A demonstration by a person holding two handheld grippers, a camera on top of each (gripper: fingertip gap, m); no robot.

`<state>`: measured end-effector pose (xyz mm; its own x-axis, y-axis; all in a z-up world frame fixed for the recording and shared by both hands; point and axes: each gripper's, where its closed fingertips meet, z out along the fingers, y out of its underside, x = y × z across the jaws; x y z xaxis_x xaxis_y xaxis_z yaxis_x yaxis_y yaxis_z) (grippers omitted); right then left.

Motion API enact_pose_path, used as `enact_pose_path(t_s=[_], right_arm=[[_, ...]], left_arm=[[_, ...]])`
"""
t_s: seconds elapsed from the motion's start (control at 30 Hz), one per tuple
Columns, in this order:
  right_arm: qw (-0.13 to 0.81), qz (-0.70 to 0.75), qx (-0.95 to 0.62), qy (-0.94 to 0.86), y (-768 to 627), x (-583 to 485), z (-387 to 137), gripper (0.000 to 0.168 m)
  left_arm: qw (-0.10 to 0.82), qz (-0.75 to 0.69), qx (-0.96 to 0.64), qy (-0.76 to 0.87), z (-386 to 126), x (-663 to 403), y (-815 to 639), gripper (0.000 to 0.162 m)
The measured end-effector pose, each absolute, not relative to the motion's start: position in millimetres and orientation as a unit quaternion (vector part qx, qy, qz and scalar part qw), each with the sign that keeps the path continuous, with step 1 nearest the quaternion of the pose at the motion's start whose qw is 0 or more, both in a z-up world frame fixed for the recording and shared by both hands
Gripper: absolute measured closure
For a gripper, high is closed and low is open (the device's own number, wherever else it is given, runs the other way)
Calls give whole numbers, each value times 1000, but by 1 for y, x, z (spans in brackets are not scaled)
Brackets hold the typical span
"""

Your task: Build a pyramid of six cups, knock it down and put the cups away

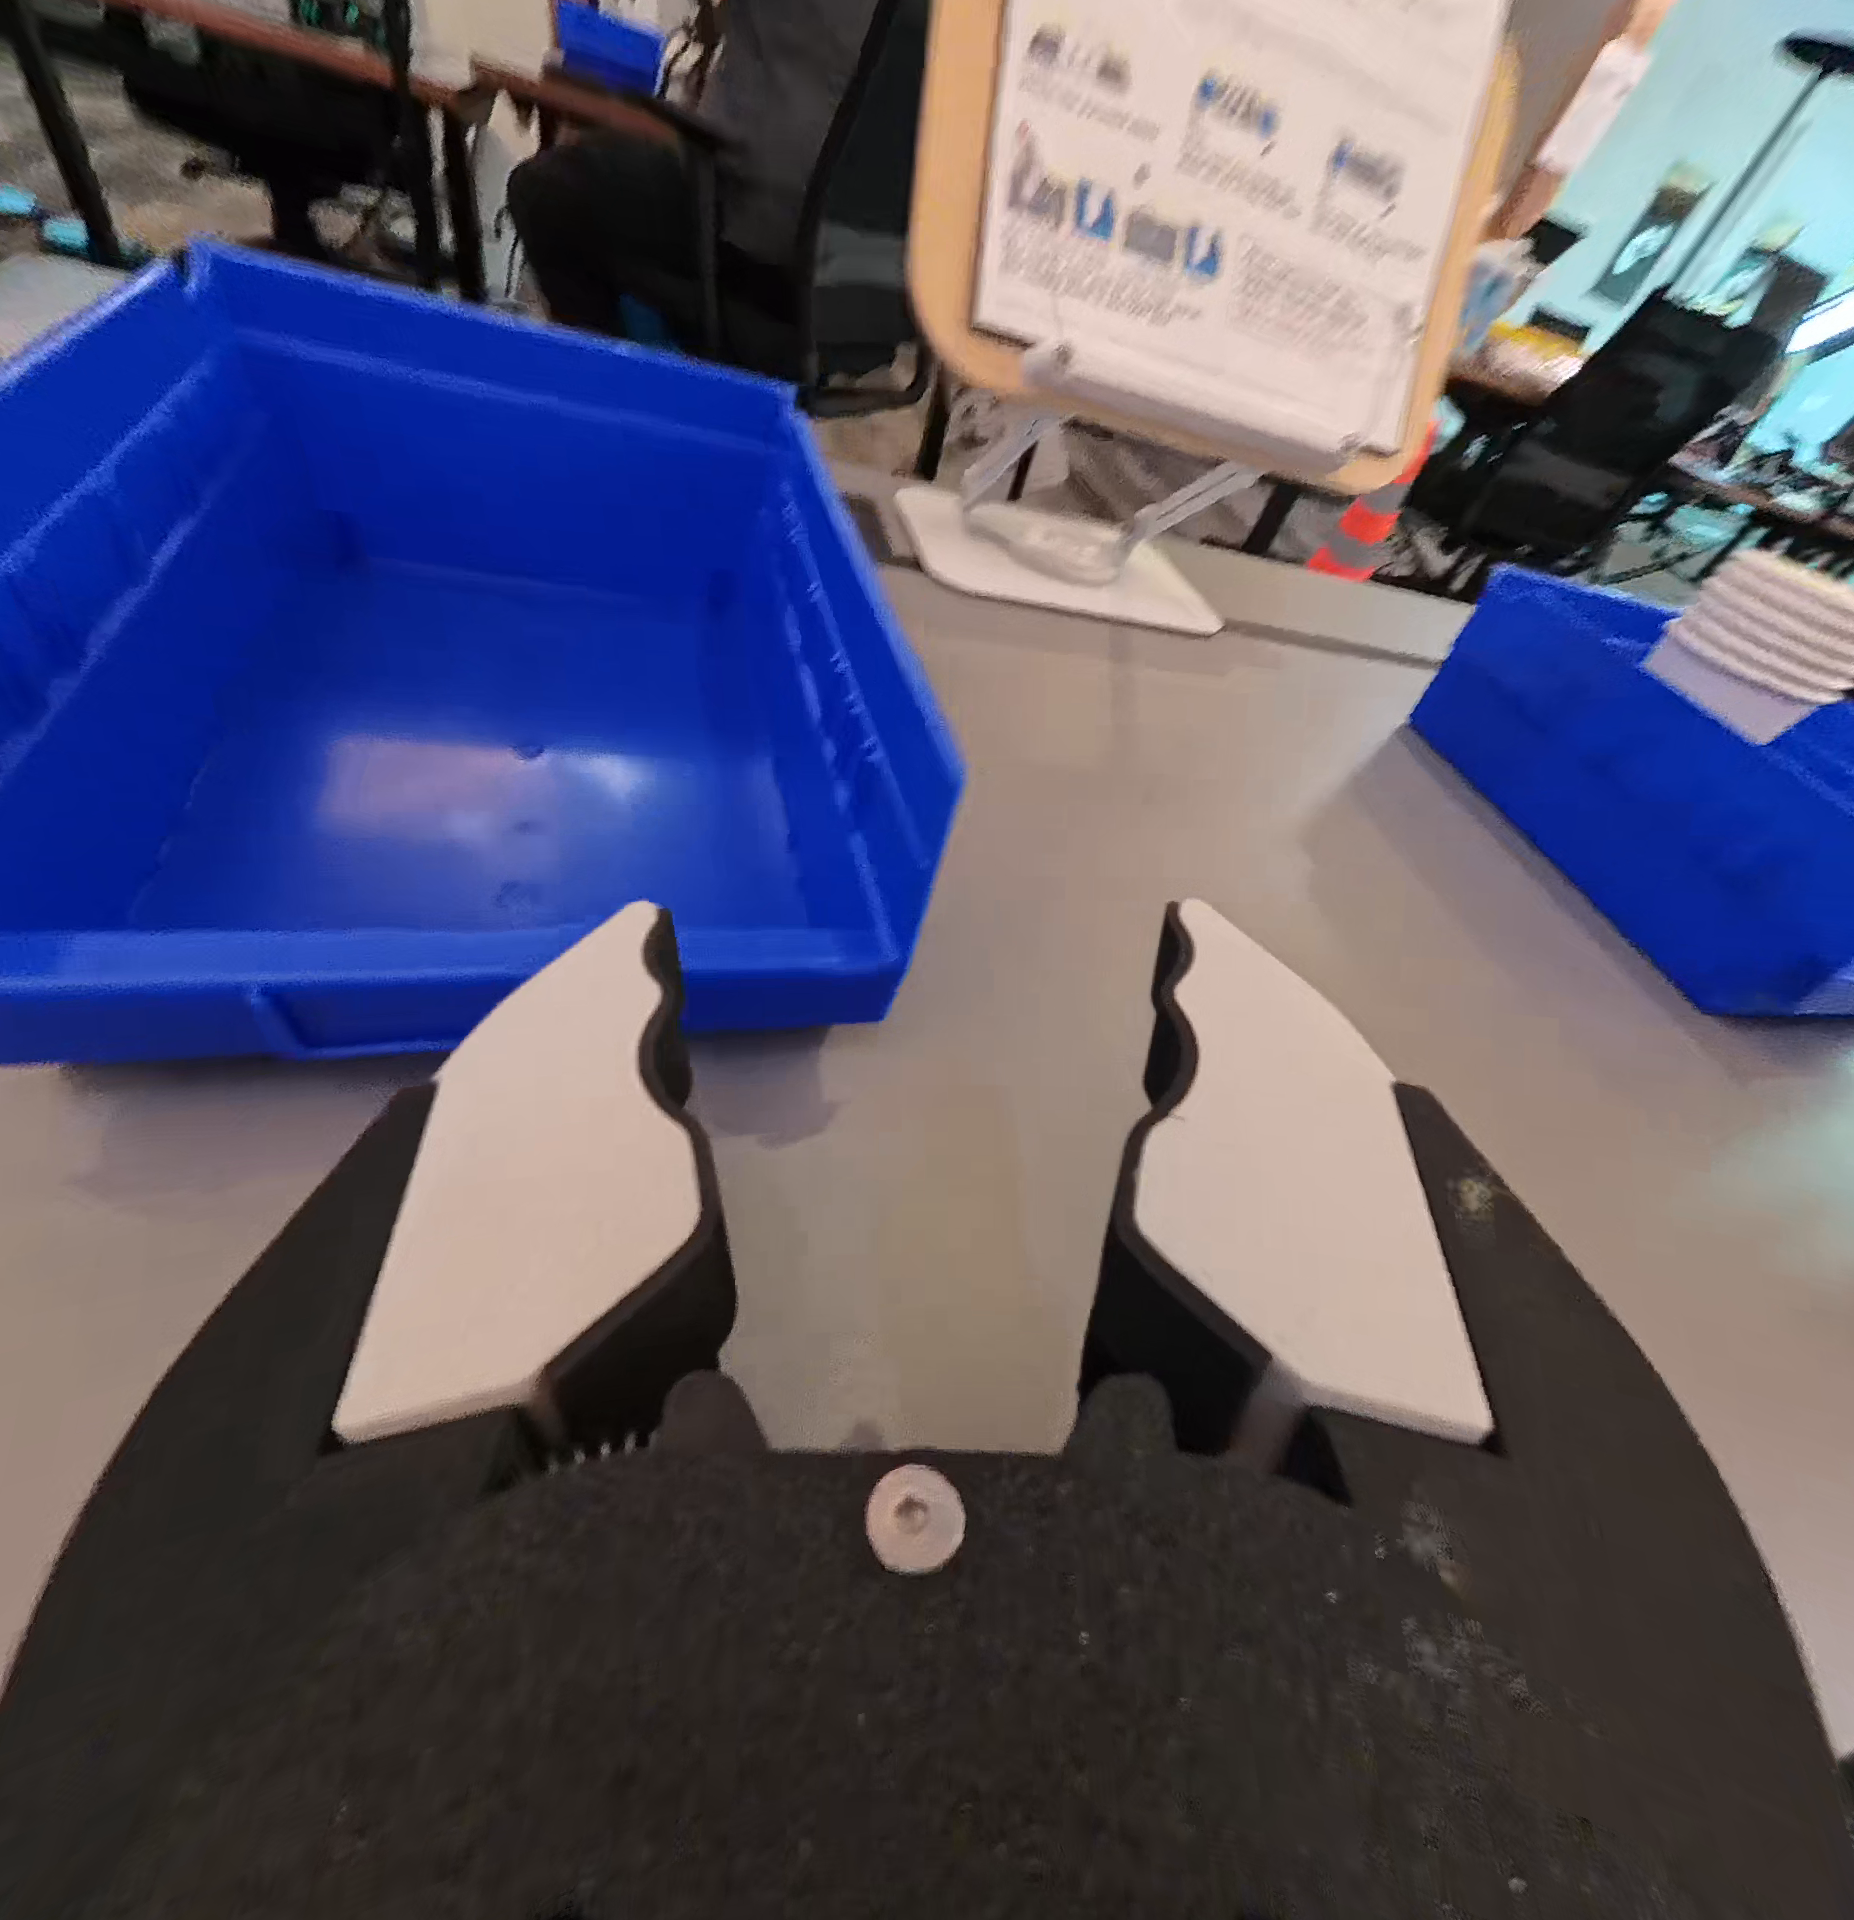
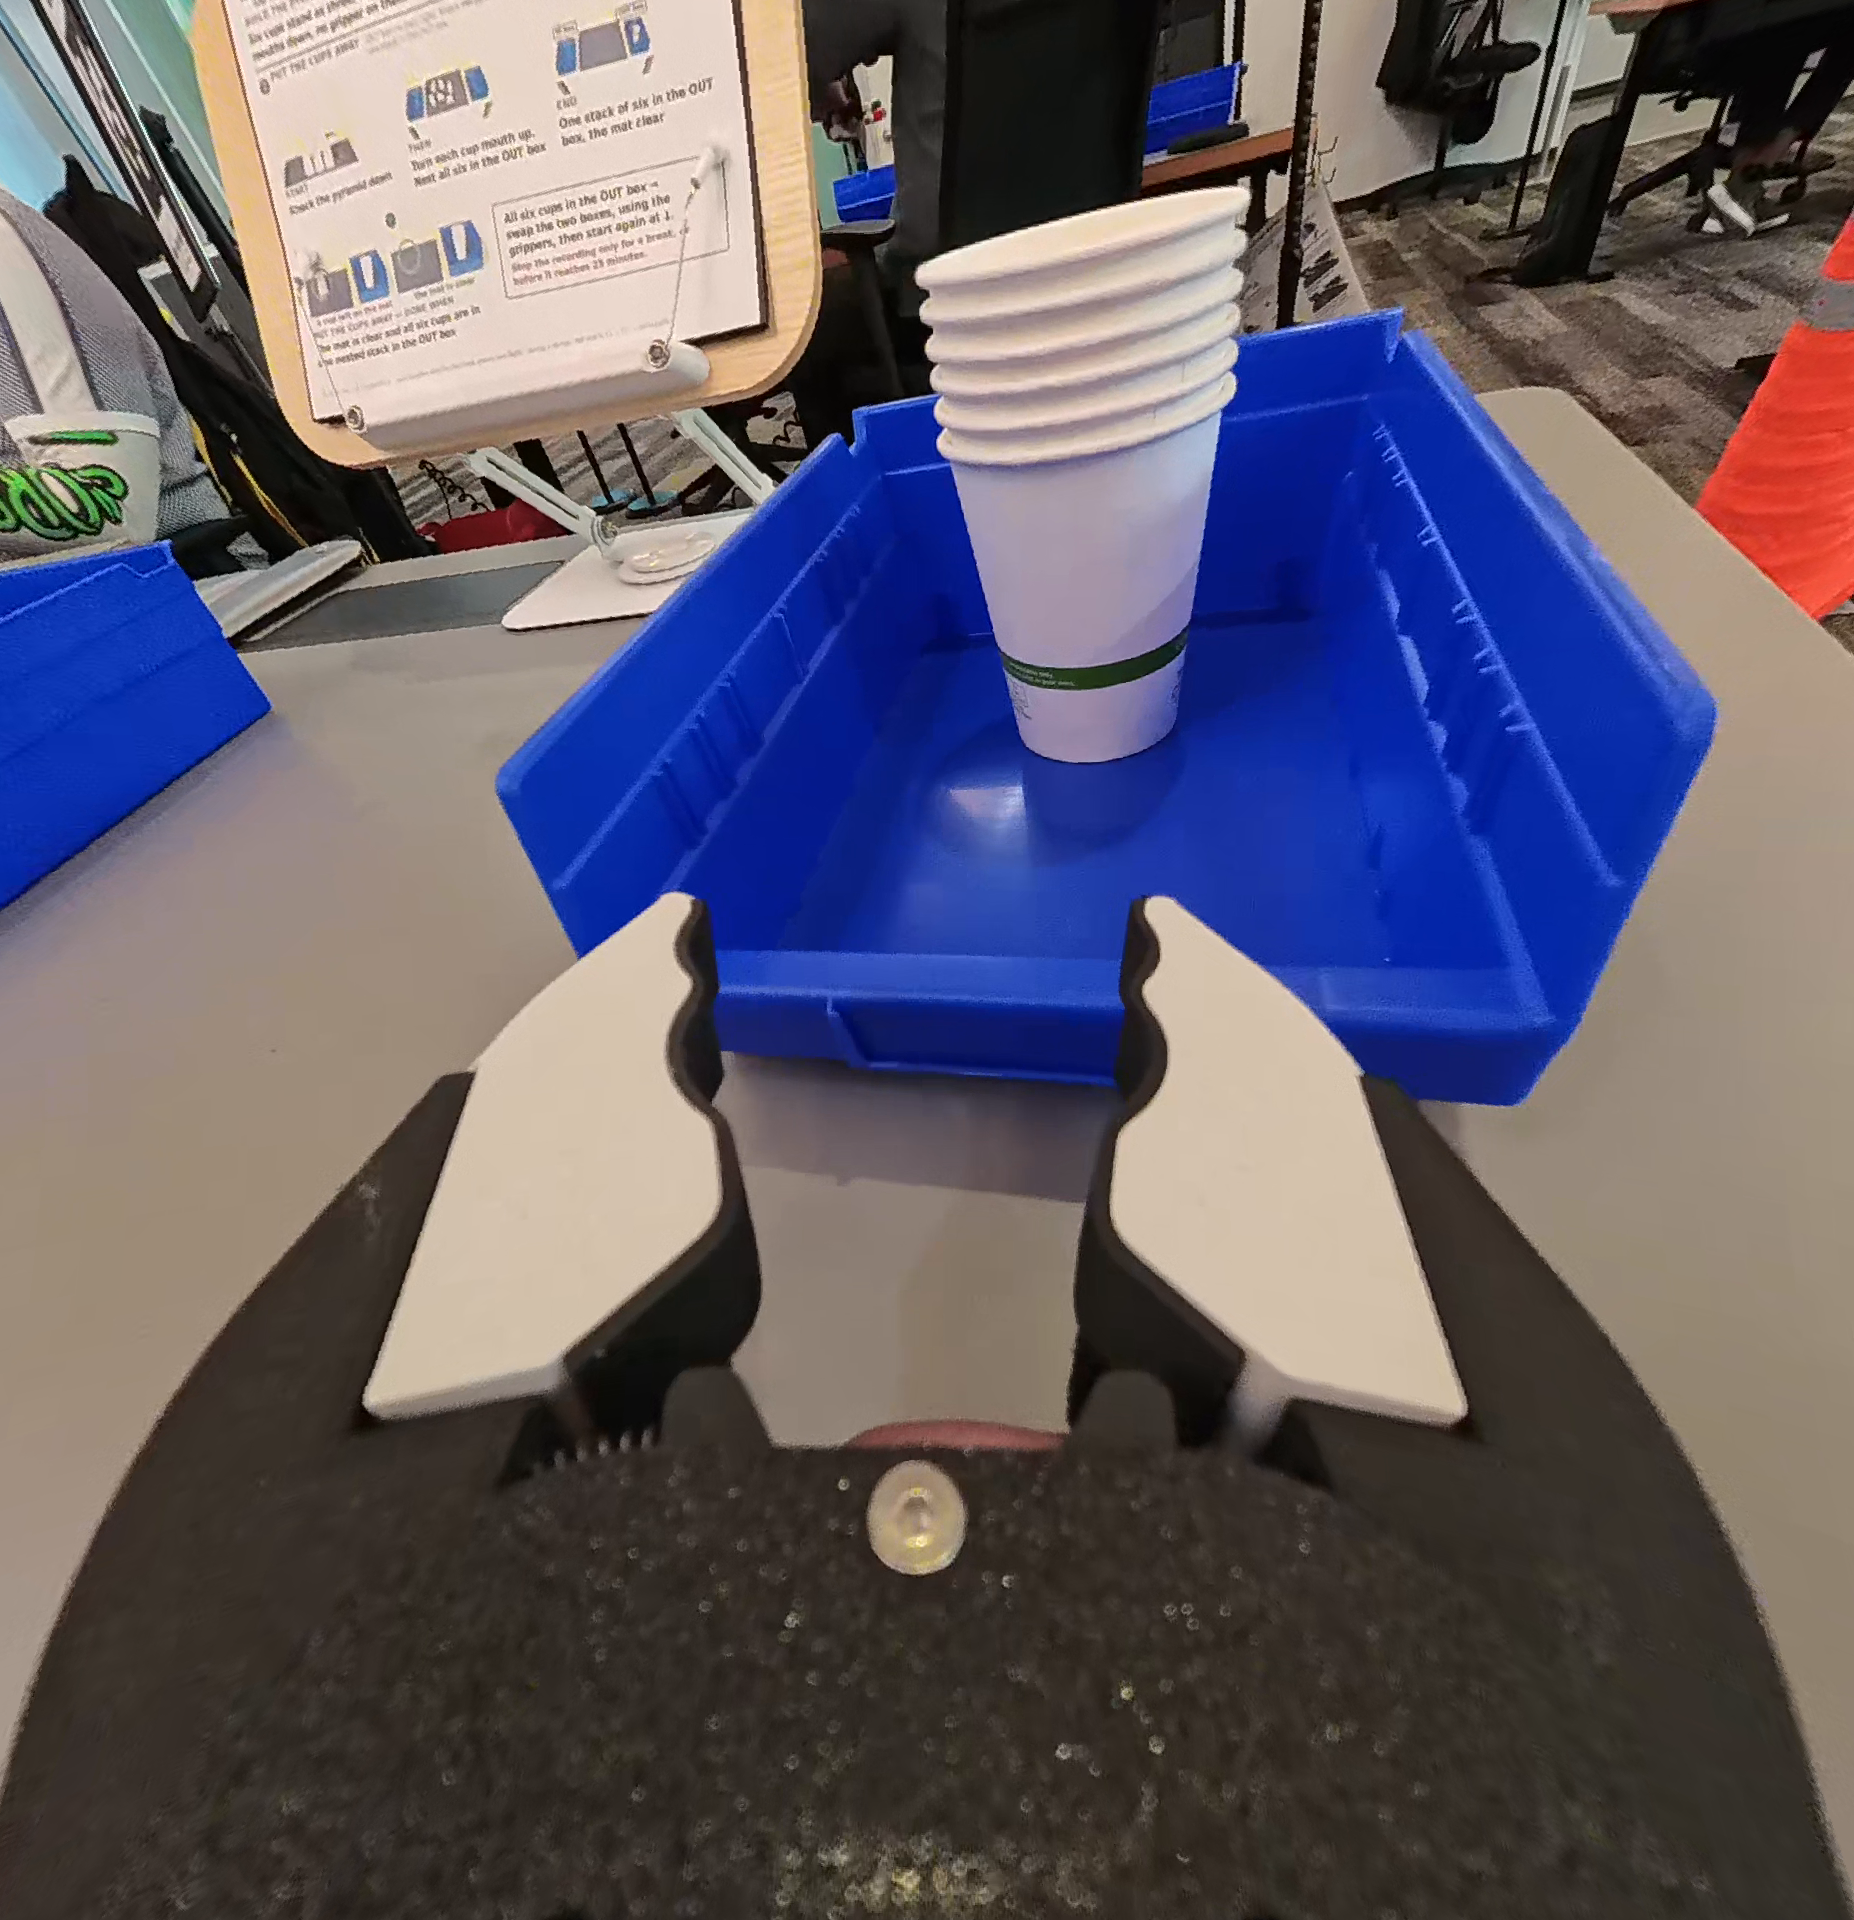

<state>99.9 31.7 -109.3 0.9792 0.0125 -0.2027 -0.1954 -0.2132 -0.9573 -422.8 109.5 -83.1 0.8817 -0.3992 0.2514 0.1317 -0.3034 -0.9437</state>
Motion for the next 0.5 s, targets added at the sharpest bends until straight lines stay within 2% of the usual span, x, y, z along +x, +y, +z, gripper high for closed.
enact_pose_path(t_s=[0.13,0.23,0.4,0.47,0.5], right_arm=[[626,86,-772,69,30,106,-109,94],[627,89,-770,81,28,113,-109,94],[630,98,-764,99,26,123,-108,95],[631,93,-763,105,25,127,-107,95],[631,89,-764,106,25,130,-107,96]], left_arm=[[607,-286,-732,120,-60,-377,86,82],[579,-320,-732,165,-56,-319,67,78],[556,-333,-714,264,-57,-203,43,85],[529,-344,-716,299,-65,-150,37,81],[512,-345,-722,313,-71,-124,36,73]])
